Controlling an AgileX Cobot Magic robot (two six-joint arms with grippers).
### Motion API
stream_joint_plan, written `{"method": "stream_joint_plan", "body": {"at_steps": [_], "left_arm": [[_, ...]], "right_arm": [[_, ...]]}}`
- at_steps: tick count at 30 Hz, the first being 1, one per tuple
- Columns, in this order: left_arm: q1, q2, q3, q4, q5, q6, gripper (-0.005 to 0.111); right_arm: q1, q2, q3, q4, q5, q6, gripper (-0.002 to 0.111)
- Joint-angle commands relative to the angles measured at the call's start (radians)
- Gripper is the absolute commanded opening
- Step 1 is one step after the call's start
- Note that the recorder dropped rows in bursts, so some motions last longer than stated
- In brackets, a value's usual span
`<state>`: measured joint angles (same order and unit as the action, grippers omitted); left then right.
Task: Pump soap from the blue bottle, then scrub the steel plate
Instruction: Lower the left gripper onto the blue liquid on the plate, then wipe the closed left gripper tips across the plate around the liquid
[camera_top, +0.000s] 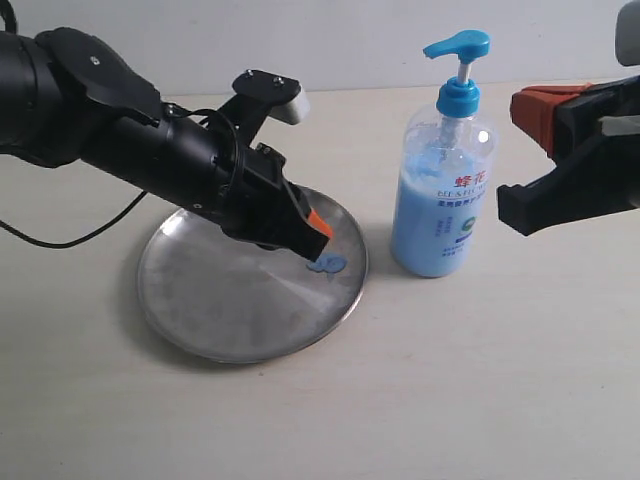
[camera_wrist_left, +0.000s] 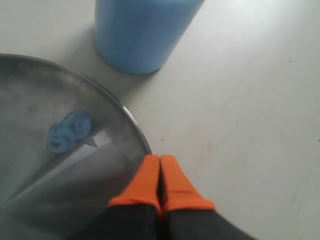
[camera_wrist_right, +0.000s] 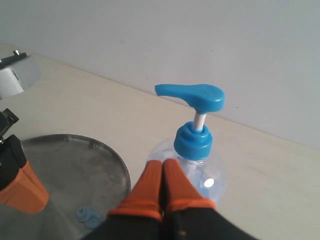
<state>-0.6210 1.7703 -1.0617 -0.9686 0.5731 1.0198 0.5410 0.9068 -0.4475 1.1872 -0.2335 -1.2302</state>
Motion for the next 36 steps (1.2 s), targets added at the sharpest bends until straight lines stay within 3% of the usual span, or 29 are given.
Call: {"method": "stream_joint_plan", "body": {"at_steps": [1, 11, 18, 27, 36], "left_arm": [[0.004, 0.045, -0.031, 0.013, 0.007, 0.005, 0.000], [0.004, 0.139, -0.079, 0.017, 0.010, 0.018, 0.000], [0.004, 0.214, -0.081, 0.039, -0.084, 0.024, 0.000], [-0.021, 0.309, -0.184, 0.065, -0.168, 0.024, 0.000], [-0.021, 0.376, -0.220, 0.071, -0.158, 0.024, 0.000]], "right_arm": [[0.000, -0.005, 0.003, -0.018, 0.000, 0.014, 0.000], [0.000, -0.005, 0.007, -0.055, -0.015, 0.054, 0.000], [0.000, -0.005, 0.051, -0.154, -0.061, 0.186, 0.000], [0.000, -0.005, 0.051, -0.156, -0.061, 0.186, 0.000], [0.000, -0.005, 0.051, -0.156, -0.057, 0.186, 0.000]]}}
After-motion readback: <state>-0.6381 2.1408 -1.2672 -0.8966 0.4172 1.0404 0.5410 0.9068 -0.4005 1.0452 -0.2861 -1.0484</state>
